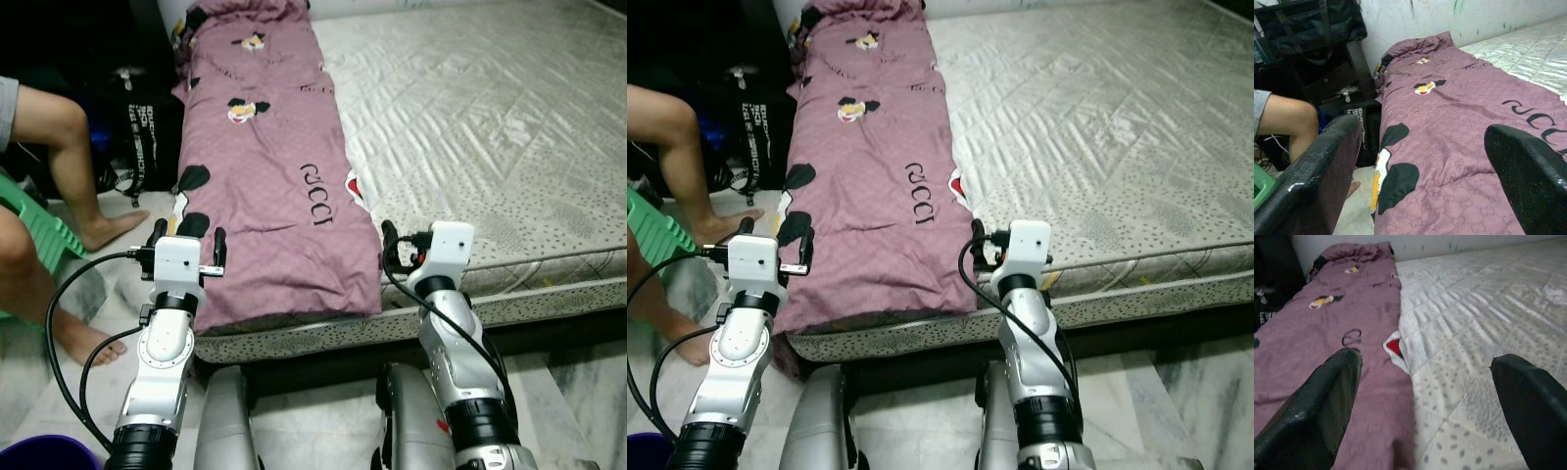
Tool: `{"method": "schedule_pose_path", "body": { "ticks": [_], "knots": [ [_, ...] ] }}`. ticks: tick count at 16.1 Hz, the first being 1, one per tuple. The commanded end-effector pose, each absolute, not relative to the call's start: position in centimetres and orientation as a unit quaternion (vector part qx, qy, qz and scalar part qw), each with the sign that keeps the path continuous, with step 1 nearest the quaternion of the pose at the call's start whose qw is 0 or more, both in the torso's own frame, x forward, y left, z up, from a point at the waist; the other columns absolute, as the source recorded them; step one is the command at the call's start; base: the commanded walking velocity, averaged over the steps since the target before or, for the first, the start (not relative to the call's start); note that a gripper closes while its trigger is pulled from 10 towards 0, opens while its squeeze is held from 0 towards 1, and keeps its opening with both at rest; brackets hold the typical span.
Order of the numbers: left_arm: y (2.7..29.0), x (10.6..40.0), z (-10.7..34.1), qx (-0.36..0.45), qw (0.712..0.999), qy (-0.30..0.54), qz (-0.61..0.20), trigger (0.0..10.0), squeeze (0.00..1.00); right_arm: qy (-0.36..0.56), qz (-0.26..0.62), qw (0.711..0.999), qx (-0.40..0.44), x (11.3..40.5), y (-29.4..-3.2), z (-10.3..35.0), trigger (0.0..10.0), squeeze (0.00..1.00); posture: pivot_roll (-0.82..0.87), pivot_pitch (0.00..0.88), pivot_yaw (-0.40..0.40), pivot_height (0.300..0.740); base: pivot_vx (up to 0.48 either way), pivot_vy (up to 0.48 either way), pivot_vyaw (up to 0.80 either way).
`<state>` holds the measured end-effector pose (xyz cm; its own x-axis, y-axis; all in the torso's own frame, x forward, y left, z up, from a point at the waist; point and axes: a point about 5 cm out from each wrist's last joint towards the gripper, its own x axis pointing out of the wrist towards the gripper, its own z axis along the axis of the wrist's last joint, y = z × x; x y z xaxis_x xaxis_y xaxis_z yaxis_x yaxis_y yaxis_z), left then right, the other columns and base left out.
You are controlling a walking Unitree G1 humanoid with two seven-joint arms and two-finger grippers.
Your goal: Clean up the room
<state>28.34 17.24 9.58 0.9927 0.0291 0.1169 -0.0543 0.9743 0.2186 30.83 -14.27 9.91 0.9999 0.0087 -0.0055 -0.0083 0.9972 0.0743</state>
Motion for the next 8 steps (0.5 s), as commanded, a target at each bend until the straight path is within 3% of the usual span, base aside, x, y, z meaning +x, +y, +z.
{"method": "schedule_pose_path", "body": {
  "ticks": [1,8],
  "knots": [
    [17.03,28.40,9.93,0.113,0.992,-0.058,0.015,10.0,0.00,-0.013,0.000,0.999,0.041,31.17,-14.21,10.60,10.0,0.00,0.08,0.000,0.055,0.608,0.000,0.000,0.00],
    [16.11,28.39,10.01,0.114,0.992,-0.058,-0.005,10.0,0.00,-0.011,-0.013,0.999,0.033,31.13,-15.00,10.50,10.0,0.00,0.08,0.000,0.053,0.673,0.000,0.000,0.00]
  ]
}}
